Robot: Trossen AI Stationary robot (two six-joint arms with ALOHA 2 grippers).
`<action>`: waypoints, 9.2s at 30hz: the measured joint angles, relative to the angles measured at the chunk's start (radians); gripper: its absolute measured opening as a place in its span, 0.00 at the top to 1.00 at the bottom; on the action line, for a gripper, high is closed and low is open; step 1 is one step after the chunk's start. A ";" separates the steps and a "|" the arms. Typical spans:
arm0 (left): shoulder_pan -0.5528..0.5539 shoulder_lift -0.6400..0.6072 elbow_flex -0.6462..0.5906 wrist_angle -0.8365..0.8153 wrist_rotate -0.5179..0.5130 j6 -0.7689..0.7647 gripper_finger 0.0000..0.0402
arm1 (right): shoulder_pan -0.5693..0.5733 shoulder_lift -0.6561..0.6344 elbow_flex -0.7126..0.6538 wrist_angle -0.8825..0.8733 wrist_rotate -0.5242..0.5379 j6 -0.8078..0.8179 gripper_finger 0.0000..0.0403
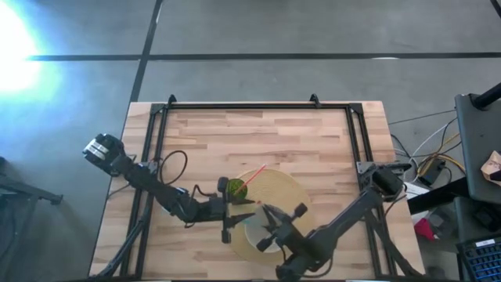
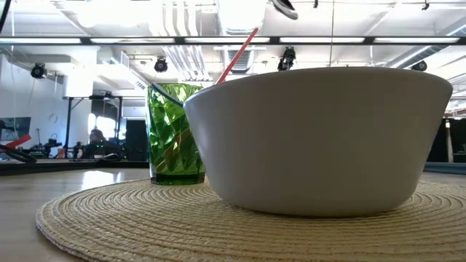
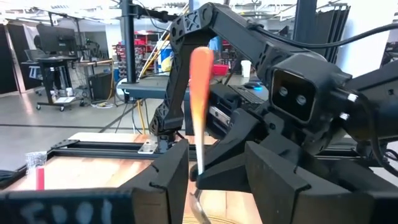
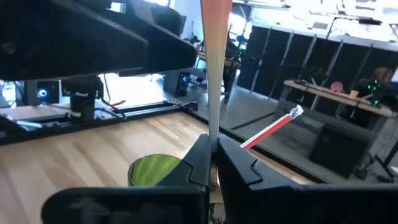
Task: Pick & Place Utensil
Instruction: Put the orange spoon into the white bowl on the brown mat
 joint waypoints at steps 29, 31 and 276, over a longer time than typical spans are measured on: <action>0.074 0.000 0.000 0.016 0.001 -0.063 0.76 | -0.061 -0.003 -0.002 0.143 -0.025 -0.009 0.97; 0.078 0.000 0.000 0.016 0.000 -0.064 0.79 | -0.065 -0.003 -0.002 0.148 -0.026 -0.011 0.97; 0.065 -0.147 0.067 -0.384 0.248 0.050 0.62 | 0.055 -0.958 -1.148 1.010 -0.525 0.045 0.98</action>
